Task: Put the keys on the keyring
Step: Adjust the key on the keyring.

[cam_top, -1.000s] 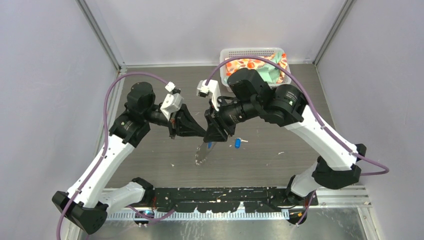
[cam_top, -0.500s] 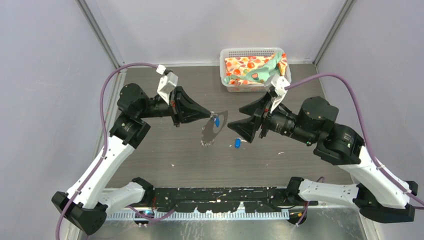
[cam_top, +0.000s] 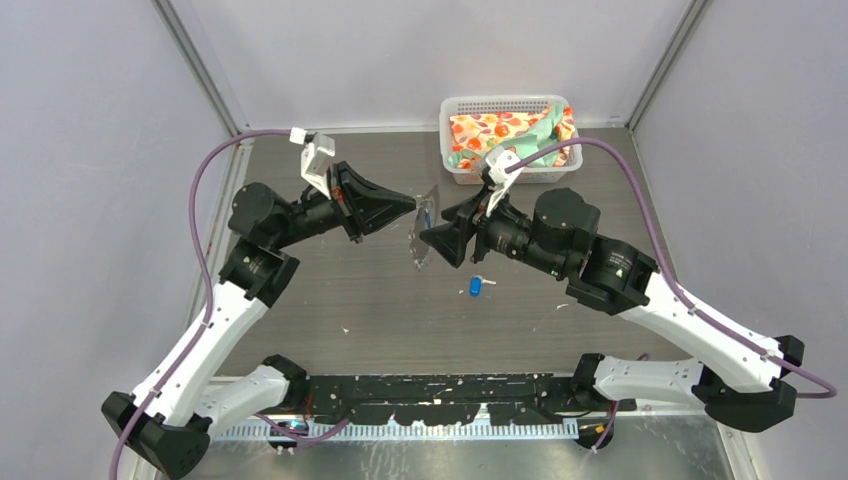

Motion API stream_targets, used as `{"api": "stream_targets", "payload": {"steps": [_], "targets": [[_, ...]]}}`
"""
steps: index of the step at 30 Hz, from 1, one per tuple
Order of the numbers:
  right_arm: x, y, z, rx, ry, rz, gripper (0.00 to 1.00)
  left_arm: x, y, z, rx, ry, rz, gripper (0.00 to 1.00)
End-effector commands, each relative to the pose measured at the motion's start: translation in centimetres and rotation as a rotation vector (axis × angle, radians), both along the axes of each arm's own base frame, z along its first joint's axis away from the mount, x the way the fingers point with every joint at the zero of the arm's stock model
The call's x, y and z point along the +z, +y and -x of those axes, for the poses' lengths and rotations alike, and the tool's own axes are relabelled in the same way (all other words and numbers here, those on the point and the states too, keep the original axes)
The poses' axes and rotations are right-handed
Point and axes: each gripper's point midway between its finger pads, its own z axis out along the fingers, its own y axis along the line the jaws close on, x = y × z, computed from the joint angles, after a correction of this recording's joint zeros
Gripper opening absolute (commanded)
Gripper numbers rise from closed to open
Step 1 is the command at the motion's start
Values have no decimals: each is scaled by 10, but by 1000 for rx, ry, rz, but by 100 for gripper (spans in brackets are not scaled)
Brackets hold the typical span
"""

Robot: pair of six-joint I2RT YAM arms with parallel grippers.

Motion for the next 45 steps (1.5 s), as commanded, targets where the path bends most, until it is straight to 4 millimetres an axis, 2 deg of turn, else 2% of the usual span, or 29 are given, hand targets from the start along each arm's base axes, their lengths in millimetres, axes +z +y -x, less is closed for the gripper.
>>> {"api": "stream_targets", "payload": {"steps": [1,3,10,17,22,26,34,40,45], "targets": [[45,-10,-9,-65,-119,-127,58,36,11,13,20,-108,96,0],[46,-11,-12,-79,-127,-126,54,37,11,16,17,-115,100,0],[40,-1,-7,-26,-121,-113,54,39,14,20,18,-102,109,0],[47,5,-6,-15,-131,-145,49,36,15,16,34,-80,116,0],[42,14,-6,6,-124,-133,47,36,15,18,29,-79,117,0],[41,16,-8,4,-126,-128,38,38,16,22,17,-84,119,0],[39,9,-2,14,-112,-107,12,39,16,23,14,-90,119,0],[35,3,3,19,-89,-83,3,41,17,23,19,-101,118,0],[35,1,6,24,-73,-67,1,41,16,22,21,-108,116,0]]}}
